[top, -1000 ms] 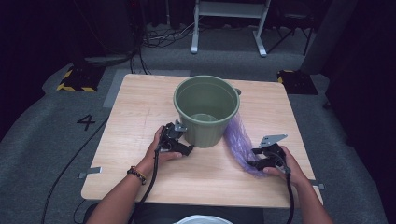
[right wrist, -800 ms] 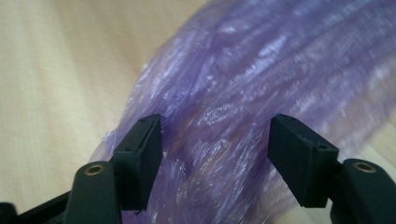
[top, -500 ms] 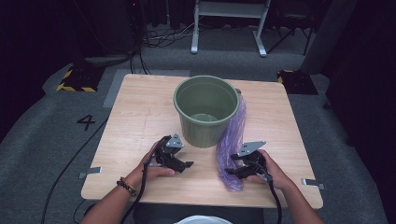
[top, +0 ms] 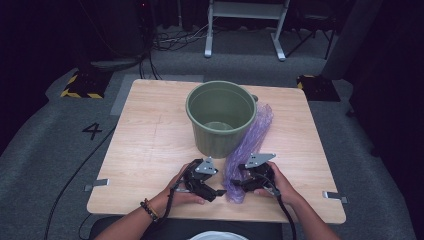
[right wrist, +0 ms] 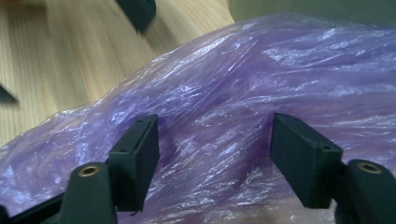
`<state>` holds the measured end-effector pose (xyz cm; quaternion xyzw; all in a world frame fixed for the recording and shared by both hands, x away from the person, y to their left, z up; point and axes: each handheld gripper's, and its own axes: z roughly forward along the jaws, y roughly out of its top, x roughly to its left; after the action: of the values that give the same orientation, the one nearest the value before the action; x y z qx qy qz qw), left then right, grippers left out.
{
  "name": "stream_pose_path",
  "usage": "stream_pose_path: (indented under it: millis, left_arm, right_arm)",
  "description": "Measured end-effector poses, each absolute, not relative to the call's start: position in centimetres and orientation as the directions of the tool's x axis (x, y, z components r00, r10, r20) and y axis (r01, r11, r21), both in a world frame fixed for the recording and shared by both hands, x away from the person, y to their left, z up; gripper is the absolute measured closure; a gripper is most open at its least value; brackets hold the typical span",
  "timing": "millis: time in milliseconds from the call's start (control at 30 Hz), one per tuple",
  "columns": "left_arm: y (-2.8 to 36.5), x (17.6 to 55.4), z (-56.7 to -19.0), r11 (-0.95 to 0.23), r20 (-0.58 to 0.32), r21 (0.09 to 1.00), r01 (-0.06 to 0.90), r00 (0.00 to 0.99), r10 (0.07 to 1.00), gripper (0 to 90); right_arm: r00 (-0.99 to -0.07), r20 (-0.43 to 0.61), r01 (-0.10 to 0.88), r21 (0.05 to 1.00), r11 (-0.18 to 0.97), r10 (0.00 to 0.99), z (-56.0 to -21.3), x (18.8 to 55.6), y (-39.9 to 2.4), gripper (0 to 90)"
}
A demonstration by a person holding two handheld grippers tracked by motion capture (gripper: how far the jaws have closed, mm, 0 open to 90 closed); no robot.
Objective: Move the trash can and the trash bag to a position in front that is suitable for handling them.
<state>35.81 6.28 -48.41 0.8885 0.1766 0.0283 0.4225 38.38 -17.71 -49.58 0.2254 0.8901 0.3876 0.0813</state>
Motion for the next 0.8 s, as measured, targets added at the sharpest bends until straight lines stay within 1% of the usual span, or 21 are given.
stream_pose_path:
  millis: [33,67,100,233,400,500,533,600,667,800]
  left_arm:
    - [5.8,35.9,-48.7,-0.589,-0.075,0.76,0.275,0.937,0.341,24.7]
    - [5.5,36.0,-48.9,-0.586,-0.091,0.761,0.277,0.941,0.326,30.9]
    - [5.2,36.2,-49.1,-0.59,-0.1,0.759,0.276,0.944,0.314,32.6]
    - [4.3,36.2,-50.0,-0.638,-0.066,0.727,0.253,0.951,0.302,39.4]
    - [4.4,36.1,-49.9,-0.659,-0.013,0.721,0.214,0.955,0.295,47.6]
    - [4.6,36.1,-49.8,-0.668,-0.006,0.716,0.204,0.958,0.287,52.0]
    - [4.8,36.2,-49.8,-0.67,-0.006,0.714,0.203,0.959,0.283,54.7]
    - [5.2,36.4,-49.7,-0.673,-0.01,0.711,0.203,0.96,0.279,59.0]
    - [5.7,36.6,-49.6,-0.679,-0.009,0.707,0.197,0.963,0.271,60.5]
    - [6.6,36.8,-49.5,-0.696,-0.006,0.693,0.187,0.967,0.254,60.1]
  right_arm:
    - [-0.884,0.03,0.338,0.731,0.593,0.466,-49.6,38.4,-17.7,30.1]
    - [-0.88,0.051,0.351,0.741,0.572,0.473,-49.7,38.6,-17.8,29.9]
    - [-0.878,0.058,0.356,0.743,0.567,0.475,-49.7,38.6,-17.8,29.9]
    - [-0.874,0.045,0.354,0.743,0.568,0.485,-49.8,38.5,-17.7,29.8]
    - [-0.864,0.042,0.358,0.751,0.555,0.501,-49.8,38.5,-18.1,29.7]
    - [-0.861,0.024,0.349,0.753,0.557,0.508,-49.6,38.5,-18.5,28.8]
    - [-0.857,0.006,0.342,0.756,0.559,0.516,-49.4,38.4,-18.7,28.6]
    - [-0.856,0.005,0.337,0.765,0.549,0.518,-49.1,38.3,-19.3,27.5]
    - [-0.853,-0.01,0.327,0.768,0.55,0.522,-48.8,38.3,-20.0,26.1]
    - [-0.843,-0.024,0.317,0.785,0.532,0.537,-48.2,38.3,-21.3,24.6]
